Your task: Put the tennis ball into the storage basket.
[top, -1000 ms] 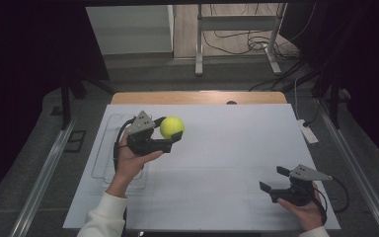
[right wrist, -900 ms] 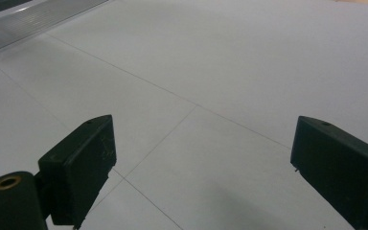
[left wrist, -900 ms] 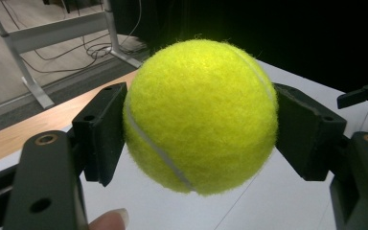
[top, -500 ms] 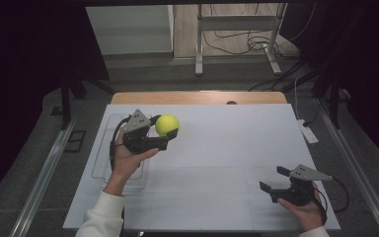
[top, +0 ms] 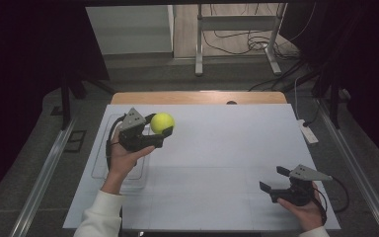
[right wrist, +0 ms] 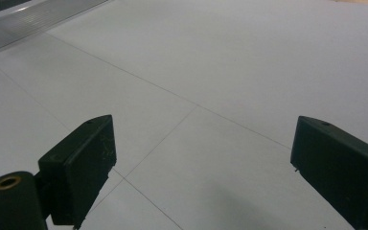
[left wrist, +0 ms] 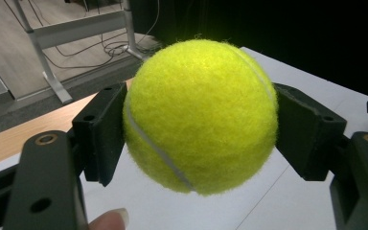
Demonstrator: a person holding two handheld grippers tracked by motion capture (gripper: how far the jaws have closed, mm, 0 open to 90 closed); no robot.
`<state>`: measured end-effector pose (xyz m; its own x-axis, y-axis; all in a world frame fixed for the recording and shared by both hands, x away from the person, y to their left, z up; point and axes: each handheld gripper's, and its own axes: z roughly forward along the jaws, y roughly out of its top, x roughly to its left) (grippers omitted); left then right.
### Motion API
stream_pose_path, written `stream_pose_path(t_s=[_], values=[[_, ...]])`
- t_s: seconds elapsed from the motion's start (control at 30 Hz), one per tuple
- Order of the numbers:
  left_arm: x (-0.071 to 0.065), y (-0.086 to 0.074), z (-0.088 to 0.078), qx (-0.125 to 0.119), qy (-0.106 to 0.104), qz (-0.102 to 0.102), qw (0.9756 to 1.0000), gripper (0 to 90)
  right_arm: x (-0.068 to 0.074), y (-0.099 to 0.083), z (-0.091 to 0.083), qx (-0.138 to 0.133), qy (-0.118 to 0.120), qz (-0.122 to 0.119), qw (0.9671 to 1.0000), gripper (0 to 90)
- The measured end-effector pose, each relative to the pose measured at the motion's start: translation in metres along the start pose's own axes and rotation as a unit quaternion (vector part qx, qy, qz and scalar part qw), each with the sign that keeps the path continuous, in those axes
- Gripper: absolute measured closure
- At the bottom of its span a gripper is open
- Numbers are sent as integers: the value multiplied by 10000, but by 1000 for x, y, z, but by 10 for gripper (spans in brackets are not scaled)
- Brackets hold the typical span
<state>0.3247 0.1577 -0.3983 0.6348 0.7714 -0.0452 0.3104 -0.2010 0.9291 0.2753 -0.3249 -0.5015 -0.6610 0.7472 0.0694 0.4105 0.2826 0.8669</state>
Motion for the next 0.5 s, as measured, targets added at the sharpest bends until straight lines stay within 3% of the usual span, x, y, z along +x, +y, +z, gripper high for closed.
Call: stream_pose_path(t_s=[0.5], values=[[11,-2,-4,-9,120,-106,9999,263,0,0,1,7,4,-2,10000,89]])
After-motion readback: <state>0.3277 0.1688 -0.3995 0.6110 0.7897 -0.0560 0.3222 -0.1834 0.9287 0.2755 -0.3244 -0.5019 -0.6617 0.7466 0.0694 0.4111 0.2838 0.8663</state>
